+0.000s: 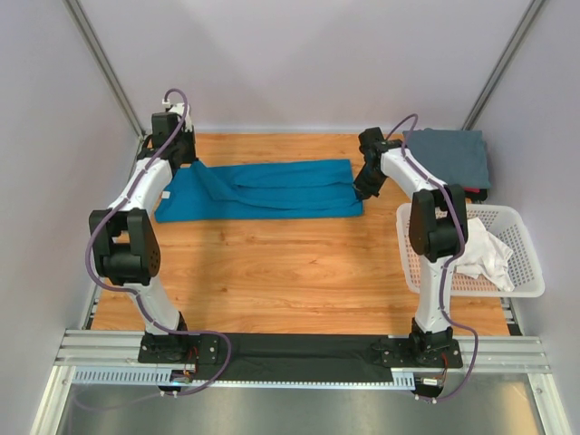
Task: Fold and stack the t-shirts
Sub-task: Fold the tshirt
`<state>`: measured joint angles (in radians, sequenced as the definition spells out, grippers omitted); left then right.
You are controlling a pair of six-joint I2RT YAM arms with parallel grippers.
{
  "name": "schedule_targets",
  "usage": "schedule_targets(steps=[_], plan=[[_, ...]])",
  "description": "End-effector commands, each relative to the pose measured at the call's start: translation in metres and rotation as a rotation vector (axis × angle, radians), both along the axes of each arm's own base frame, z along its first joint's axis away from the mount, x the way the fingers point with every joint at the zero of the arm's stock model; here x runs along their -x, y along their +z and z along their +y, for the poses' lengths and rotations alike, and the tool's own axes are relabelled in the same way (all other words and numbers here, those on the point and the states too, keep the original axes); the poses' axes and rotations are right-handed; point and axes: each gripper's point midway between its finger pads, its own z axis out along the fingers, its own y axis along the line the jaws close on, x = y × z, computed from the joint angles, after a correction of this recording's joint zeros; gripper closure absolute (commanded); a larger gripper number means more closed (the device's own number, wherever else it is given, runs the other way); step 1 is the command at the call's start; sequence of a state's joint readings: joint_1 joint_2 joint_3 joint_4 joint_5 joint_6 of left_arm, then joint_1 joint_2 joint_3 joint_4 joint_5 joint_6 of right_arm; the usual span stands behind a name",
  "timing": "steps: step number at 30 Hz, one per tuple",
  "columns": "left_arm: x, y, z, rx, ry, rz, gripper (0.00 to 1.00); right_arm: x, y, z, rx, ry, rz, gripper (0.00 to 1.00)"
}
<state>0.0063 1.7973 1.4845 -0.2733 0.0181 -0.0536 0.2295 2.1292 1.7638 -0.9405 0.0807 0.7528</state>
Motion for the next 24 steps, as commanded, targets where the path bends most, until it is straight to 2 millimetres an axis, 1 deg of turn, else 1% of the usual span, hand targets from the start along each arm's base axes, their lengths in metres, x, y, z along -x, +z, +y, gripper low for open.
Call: schedule_targets(steps=[1, 5, 10, 11, 14, 18, 20, 24], plan=[[-0.013, 0.010, 0.009, -0.042, 0.035, -0.050, 1.00, -0.020, 0.011, -0.002, 0.000, 0.006, -0.057, 1.00], [-0.013, 0.008, 0.019, -0.060, 0.100, -0.049, 1.00, -0.023, 0.010, -0.004, 0.007, 0.006, -0.047, 1.00], [-0.015, 0.015, 0.029, -0.079, 0.153, -0.069, 1.00, -0.023, 0.009, -0.007, 0.014, 0.001, -0.045, 1.00], [-0.016, 0.020, 0.031, -0.081, 0.166, -0.081, 1.00, -0.023, 0.008, -0.008, 0.013, 0.002, -0.044, 0.99], [-0.018, 0.022, 0.034, -0.085, 0.189, -0.089, 1.00, -0.026, 0.009, -0.006, 0.006, 0.002, -0.050, 1.00], [-0.022, 0.025, 0.030, -0.071, 0.173, -0.103, 1.00, -0.030, 0.008, -0.003, -0.002, 0.011, -0.059, 1.00], [-0.024, 0.023, 0.024, -0.049, 0.145, -0.101, 1.00, -0.031, 0.005, -0.003, -0.001, 0.014, -0.054, 1.00], [-0.025, 0.015, 0.025, -0.046, 0.159, -0.088, 1.00, -0.035, 0.005, -0.003, 0.002, 0.016, -0.059, 1.00]])
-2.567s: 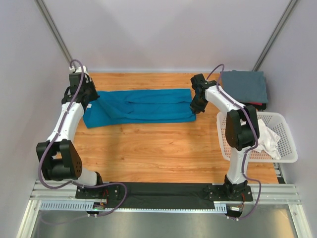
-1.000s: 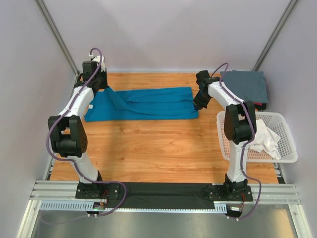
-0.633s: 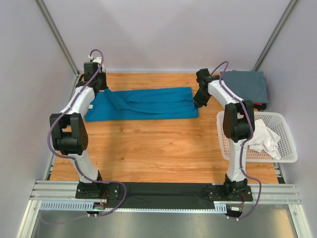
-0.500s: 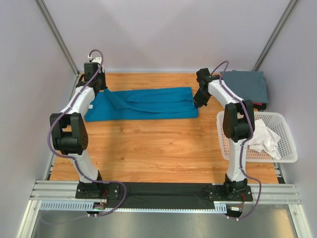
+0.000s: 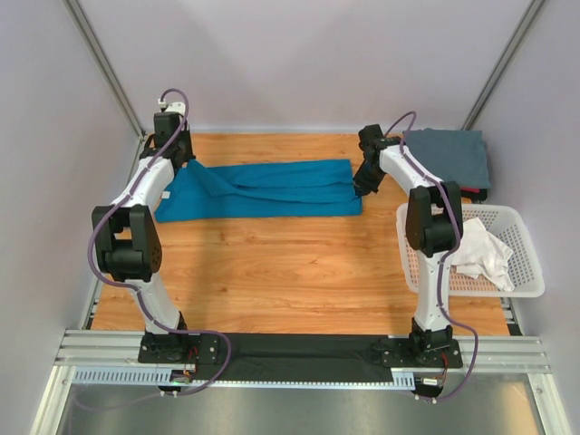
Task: Fold and stack the t-shirts
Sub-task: Fold the tshirt
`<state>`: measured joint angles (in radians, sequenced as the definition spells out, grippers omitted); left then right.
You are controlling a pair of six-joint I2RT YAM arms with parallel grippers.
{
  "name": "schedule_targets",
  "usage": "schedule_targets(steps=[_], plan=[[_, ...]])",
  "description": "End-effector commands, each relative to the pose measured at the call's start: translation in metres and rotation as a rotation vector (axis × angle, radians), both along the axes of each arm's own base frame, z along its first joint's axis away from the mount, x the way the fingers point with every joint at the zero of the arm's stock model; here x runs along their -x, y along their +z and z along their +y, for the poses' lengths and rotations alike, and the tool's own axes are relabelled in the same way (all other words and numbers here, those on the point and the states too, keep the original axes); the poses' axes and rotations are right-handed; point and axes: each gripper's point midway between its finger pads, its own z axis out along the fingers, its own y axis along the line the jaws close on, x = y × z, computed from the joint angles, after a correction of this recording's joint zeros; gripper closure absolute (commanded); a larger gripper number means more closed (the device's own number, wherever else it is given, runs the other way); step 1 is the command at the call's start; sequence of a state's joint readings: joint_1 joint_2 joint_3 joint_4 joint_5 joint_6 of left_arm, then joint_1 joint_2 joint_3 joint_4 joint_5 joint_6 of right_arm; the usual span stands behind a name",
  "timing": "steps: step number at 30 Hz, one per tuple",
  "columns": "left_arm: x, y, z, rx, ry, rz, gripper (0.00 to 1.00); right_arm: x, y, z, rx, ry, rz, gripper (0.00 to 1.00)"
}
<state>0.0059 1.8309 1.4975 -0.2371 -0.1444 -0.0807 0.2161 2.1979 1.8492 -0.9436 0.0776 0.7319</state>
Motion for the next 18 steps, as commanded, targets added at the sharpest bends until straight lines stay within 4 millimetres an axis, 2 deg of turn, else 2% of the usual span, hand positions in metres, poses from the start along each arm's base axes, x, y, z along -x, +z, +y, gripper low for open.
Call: schedule_targets(steps=[1, 10, 13, 18], plan=[[-0.015, 0.016, 0.002, 0.006, 0.025, -0.069, 1.00, -0.016, 0.011, -0.001, 0.004, 0.009, -0.050, 1.00], [-0.008, -0.001, 0.014, -0.011, 0.102, -0.026, 1.00, -0.024, 0.003, 0.000, -0.001, 0.006, -0.046, 0.97], [-0.009, -0.009, 0.011, 0.000, 0.090, -0.010, 1.00, -0.025, 0.001, -0.001, 0.002, 0.005, -0.042, 0.98], [-0.018, -0.012, -0.001, 0.046, 0.042, -0.025, 1.00, -0.026, 0.001, -0.003, 0.015, 0.010, -0.050, 0.96]])
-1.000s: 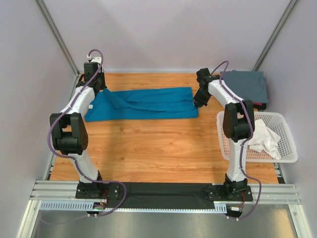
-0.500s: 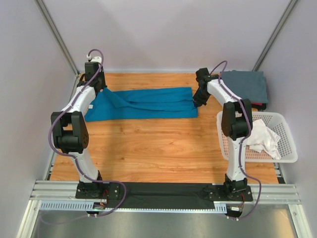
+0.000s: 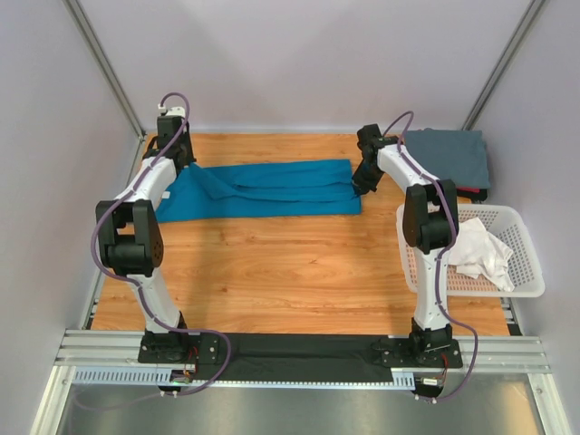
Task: Fold and stack the t-shirts
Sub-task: Fold the tshirt
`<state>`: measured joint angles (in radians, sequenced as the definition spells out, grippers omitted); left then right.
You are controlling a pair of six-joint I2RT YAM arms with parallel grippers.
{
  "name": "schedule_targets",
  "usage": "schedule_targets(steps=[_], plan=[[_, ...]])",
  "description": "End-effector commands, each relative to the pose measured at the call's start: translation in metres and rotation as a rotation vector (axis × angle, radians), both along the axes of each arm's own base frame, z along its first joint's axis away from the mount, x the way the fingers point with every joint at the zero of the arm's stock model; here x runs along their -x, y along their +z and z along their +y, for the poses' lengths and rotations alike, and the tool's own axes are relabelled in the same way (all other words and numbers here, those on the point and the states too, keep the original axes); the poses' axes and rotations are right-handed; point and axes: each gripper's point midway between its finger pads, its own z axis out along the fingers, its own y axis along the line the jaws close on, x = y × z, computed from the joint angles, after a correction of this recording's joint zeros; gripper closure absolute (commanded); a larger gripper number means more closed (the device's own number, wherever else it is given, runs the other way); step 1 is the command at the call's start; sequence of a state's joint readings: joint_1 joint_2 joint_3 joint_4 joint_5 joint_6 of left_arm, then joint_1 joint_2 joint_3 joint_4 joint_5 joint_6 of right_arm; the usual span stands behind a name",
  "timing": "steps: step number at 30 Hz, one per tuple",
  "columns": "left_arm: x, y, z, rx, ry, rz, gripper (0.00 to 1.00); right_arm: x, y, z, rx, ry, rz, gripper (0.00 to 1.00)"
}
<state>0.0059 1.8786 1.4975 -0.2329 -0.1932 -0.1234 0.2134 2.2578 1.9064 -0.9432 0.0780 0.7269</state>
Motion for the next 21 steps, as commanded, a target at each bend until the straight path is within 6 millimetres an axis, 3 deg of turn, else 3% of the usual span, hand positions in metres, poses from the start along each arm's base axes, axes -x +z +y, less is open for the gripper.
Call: schedule_targets(steps=[1, 2, 3, 7, 16, 21], plan=[[-0.017, 0.009, -0.012, 0.048, -0.039, -0.058, 1.00, -0.014, 0.012, -0.004, 0.014, 0.007, -0.054, 0.96], [-0.019, 0.011, -0.012, 0.049, -0.044, -0.063, 1.00, -0.014, 0.010, -0.004, 0.015, 0.009, -0.051, 0.96], [-0.020, 0.006, -0.027, 0.053, -0.075, -0.047, 1.00, -0.015, 0.011, -0.005, 0.013, 0.008, -0.054, 0.96], [-0.022, -0.004, -0.034, 0.062, -0.099, -0.026, 1.00, -0.017, 0.009, -0.004, 0.013, 0.004, -0.054, 0.96], [-0.025, -0.023, -0.014, 0.029, 0.041, 0.006, 1.00, -0.025, 0.009, -0.005, 0.003, -0.009, -0.067, 0.93], [-0.025, -0.028, -0.008, 0.030, 0.095, 0.011, 1.00, -0.025, 0.009, -0.010, 0.012, -0.021, -0.064, 0.82]])
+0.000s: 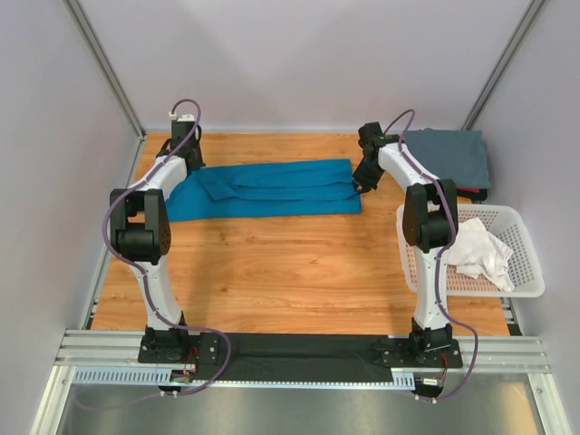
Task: Fold and stack the t-shirts
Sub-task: Fold the tshirt
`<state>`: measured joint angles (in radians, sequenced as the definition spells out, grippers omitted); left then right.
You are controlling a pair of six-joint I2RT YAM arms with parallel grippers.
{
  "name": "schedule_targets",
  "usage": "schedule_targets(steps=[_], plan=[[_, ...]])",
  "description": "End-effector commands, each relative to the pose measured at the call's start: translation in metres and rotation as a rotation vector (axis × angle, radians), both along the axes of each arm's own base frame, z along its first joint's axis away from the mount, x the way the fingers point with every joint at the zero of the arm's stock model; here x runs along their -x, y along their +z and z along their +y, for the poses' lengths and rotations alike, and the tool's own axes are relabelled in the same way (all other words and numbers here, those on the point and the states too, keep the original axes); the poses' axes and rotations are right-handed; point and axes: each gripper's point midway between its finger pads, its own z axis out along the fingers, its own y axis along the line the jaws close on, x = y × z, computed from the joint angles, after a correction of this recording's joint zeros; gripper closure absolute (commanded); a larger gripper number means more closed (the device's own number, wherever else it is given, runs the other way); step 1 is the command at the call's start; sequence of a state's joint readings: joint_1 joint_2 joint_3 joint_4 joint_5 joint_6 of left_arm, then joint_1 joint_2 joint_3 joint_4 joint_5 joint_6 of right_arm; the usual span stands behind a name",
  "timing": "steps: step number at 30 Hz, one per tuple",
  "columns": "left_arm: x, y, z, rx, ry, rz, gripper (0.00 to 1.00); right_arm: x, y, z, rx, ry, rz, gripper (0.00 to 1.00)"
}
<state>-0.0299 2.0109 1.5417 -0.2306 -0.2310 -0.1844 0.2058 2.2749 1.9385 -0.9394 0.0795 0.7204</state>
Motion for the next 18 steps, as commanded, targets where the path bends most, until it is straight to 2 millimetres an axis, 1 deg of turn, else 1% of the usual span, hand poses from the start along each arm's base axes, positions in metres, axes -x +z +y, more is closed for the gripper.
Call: schedule_targets(steps=[1, 2, 3, 4, 5, 6, 8, 9, 10, 11, 12, 13, 14, 15, 16, 17, 18], plan=[[-0.013, 0.023, 0.006, 0.009, 0.060, -0.065, 1.00, -0.016, 0.007, -0.008, 0.010, -0.022, -0.047, 0.77], [-0.014, 0.022, 0.004, 0.017, 0.059, -0.063, 1.00, -0.016, 0.007, -0.008, 0.011, -0.022, -0.049, 0.68], [-0.014, 0.017, 0.002, 0.025, 0.053, -0.045, 1.00, -0.017, 0.009, -0.007, 0.005, -0.020, -0.054, 0.62], [-0.017, 0.019, -0.003, 0.045, 0.034, -0.049, 0.99, -0.018, 0.010, -0.006, 0.003, -0.015, -0.058, 0.56], [-0.017, 0.017, -0.006, 0.059, 0.024, -0.043, 0.94, -0.019, 0.011, -0.007, 0.002, -0.014, -0.060, 0.50], [-0.018, 0.016, -0.009, 0.071, 0.010, -0.036, 0.81, -0.019, 0.013, -0.006, -0.006, -0.010, -0.063, 0.49], [-0.020, 0.020, -0.015, 0.098, -0.014, -0.041, 0.65, -0.019, 0.018, -0.005, -0.011, -0.001, -0.071, 0.47], [-0.019, 0.025, -0.018, 0.110, -0.019, -0.046, 0.52, -0.019, 0.021, -0.005, -0.015, 0.001, -0.076, 0.47], [-0.020, 0.029, -0.022, 0.129, -0.037, -0.053, 0.48, -0.019, 0.028, -0.004, -0.018, 0.006, -0.090, 0.46], [-0.020, 0.039, -0.026, 0.142, -0.052, -0.070, 0.39, -0.019, 0.031, -0.004, -0.017, 0.016, -0.097, 0.46], [-0.018, 0.043, -0.029, 0.162, -0.060, -0.071, 0.10, -0.020, 0.036, -0.004, -0.017, 0.022, -0.107, 0.46], [-0.016, 0.048, -0.030, 0.179, -0.048, -0.075, 0.09, -0.020, 0.041, -0.004, -0.019, 0.024, -0.118, 0.45], [-0.012, 0.059, -0.030, 0.193, -0.027, -0.090, 0.08, -0.020, 0.046, -0.003, -0.021, 0.033, -0.126, 0.45], [-0.002, 0.059, -0.028, 0.206, 0.003, -0.061, 0.07, -0.020, 0.050, -0.003, -0.019, 0.037, -0.136, 0.45], [0.006, 0.055, -0.026, 0.255, 0.093, -0.045, 0.05, -0.019, 0.057, -0.002, -0.023, 0.043, -0.150, 0.44], [0.017, 0.060, -0.026, 0.285, 0.131, -0.037, 0.04, -0.018, 0.060, 0.000, -0.024, 0.057, -0.156, 0.43], [0.029, 0.052, -0.029, 0.326, 0.167, 0.001, 0.04, -0.018, 0.067, 0.001, -0.025, 0.064, -0.169, 0.43]])
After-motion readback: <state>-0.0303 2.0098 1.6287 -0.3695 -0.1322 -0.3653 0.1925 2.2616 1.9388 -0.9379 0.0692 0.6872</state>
